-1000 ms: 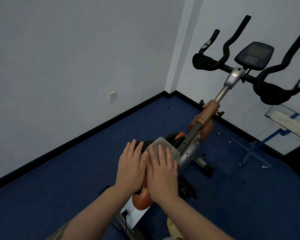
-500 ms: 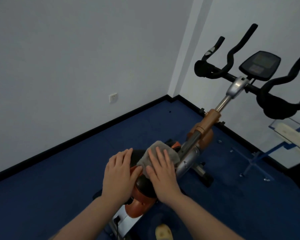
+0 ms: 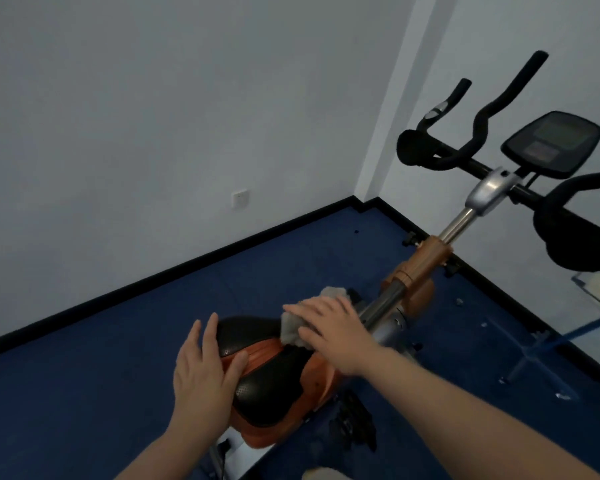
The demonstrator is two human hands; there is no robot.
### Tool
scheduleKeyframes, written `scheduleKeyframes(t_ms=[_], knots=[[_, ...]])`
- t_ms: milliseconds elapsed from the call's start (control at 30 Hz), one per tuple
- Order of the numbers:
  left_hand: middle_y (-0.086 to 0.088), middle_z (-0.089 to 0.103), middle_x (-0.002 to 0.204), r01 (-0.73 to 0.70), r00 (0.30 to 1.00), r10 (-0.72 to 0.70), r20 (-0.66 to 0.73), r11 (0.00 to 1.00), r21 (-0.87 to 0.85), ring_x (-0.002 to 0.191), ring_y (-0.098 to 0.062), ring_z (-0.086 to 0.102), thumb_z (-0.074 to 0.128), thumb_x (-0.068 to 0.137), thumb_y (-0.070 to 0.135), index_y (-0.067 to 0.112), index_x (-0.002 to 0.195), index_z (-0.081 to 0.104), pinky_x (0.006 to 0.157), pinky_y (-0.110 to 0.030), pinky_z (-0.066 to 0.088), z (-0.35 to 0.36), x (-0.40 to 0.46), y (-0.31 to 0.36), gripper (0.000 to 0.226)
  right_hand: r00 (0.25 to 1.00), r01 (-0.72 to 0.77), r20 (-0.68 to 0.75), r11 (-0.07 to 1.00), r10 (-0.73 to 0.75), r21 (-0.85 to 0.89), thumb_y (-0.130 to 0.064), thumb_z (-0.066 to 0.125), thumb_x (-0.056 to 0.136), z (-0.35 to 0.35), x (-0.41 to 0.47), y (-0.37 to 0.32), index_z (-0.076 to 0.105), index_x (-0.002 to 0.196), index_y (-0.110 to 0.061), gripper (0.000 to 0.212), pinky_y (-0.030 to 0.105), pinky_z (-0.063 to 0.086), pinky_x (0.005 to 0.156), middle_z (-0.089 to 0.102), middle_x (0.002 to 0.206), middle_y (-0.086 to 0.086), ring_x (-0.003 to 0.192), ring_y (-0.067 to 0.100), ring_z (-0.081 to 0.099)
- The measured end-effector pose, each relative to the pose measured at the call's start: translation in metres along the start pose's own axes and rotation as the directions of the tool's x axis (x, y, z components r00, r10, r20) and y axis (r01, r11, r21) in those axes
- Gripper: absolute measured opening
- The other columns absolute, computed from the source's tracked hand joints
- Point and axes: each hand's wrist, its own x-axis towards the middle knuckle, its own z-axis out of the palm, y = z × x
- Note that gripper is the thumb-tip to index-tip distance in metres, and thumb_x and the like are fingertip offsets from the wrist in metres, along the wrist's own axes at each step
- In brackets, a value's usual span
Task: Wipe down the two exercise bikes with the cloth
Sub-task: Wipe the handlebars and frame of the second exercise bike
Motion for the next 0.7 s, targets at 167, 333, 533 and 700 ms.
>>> scheduleKeyframes(t_ms=[167,333,533,700], knots=[[-0.007,0.011,0.161,0.180,0.983,-0.180,-0.017,0.983,-0.021,0.145,-0.031,0.016,0.043,0.099,0.045,0.028,0.155,-0.004,0.117,-0.050,0.019,0.008,-0.006,0.015,0.075,0.967,0.136,0.222,0.990,-0.125,-0.039,-0.047,0.040,0.099,-0.030,0.032,0.016,0.040,0.142,-0.033,0.045,0.038,0.034,0.095,0.052,0.131,-0.003,0.117,0.022,0.044],[-0.005,0.020,0.158,0.274,0.939,-0.304,-0.160,0.943,-0.189,0.139,-0.031,0.024,0.045,0.098,0.039,0.029,0.155,0.006,0.108,-0.055,0.029,0.025,-0.016,0.032,0.069,0.985,0.168,0.039,0.984,-0.166,-0.060,-0.054,0.029,0.098,0.007,0.028,-0.044,0.020,0.151,-0.032,0.058,0.044,0.026,0.102,0.045,0.141,-0.002,0.124,0.024,0.042],[-0.005,0.031,0.151,0.211,0.936,-0.247,-0.250,0.964,-0.163,0.135,-0.025,0.029,0.050,0.096,0.034,0.030,0.153,0.017,0.107,-0.051,0.033,0.029,-0.020,0.032,0.066,0.975,0.222,-0.031,0.975,-0.222,-0.021,-0.049,0.022,0.099,-0.003,0.007,0.022,0.027,0.147,-0.040,0.049,0.034,0.024,0.107,0.047,0.135,-0.012,0.123,0.013,0.040],[0.000,0.038,0.148,0.231,0.904,-0.286,-0.319,0.952,-0.199,0.134,-0.020,0.034,0.054,0.094,0.033,0.036,0.150,0.025,0.104,-0.047,0.036,0.032,-0.018,0.039,0.063,0.972,0.172,0.158,0.985,-0.173,0.025,-0.051,0.030,0.100,-0.018,0.036,0.039,0.044,0.127,-0.035,0.034,0.039,0.044,0.082,0.056,0.114,-0.006,0.106,0.021,0.053]])
